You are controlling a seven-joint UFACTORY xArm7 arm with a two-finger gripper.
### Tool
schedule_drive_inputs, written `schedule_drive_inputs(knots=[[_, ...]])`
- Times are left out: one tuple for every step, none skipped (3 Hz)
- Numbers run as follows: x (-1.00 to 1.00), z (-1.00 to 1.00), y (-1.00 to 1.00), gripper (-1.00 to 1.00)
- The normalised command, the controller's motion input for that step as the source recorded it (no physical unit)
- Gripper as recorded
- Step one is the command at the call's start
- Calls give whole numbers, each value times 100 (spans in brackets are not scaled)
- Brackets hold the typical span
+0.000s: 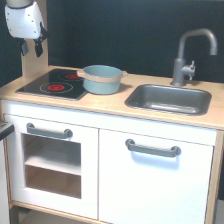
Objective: Place the pot in the sink
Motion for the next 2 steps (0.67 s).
schedule_drive_inputs(knots=[[18, -15, -6, 100], [32, -17, -7, 100]])
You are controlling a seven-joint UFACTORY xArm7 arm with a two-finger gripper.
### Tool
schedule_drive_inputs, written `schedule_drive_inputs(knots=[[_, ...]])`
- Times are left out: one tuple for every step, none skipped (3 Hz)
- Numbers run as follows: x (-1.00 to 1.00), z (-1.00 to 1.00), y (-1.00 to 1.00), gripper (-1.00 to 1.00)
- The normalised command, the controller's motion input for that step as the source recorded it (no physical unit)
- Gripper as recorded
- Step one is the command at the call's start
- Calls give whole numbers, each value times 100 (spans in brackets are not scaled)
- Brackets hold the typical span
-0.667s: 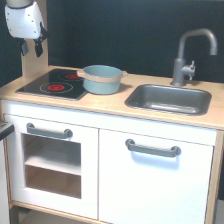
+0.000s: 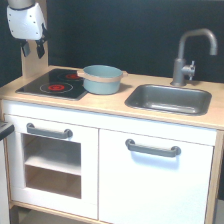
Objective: Place the pot in the sink
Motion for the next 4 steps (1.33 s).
schedule_drive_inputs(knots=[[61, -23, -7, 100], [87, -29, -5, 100], [94, -24, 0, 100], [96, -3, 12, 100]])
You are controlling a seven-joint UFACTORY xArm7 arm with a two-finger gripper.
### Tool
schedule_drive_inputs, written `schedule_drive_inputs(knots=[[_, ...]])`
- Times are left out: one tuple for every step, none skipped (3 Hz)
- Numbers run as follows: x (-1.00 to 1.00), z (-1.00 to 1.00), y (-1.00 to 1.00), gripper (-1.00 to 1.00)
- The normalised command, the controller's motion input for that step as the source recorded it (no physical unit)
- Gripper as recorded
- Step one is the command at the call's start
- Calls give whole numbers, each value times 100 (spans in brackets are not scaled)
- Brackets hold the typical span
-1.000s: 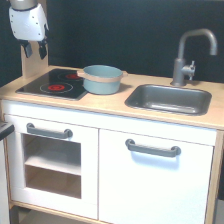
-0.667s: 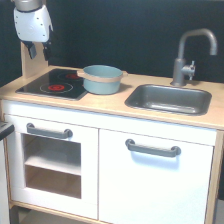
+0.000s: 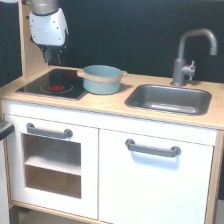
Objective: Place the pot in the sink
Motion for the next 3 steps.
schedule_drive_inputs(knots=[[96, -11, 37, 100], [78, -47, 43, 100], [30, -82, 19, 100]])
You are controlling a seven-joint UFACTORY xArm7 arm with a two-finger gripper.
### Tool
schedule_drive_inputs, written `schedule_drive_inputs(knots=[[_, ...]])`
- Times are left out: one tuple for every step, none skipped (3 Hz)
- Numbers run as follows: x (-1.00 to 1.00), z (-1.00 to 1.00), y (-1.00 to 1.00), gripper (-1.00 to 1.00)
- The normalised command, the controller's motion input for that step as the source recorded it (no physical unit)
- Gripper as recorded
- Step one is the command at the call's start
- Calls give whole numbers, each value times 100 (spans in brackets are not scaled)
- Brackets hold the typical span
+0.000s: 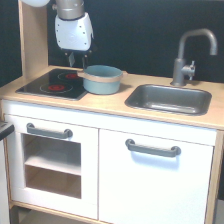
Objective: Place the pot in the sink
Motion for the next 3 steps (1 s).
schedule_drive_inputs(knots=[[8, -96, 20, 100], [-10, -98, 20, 100], [-4, -95, 17, 98]])
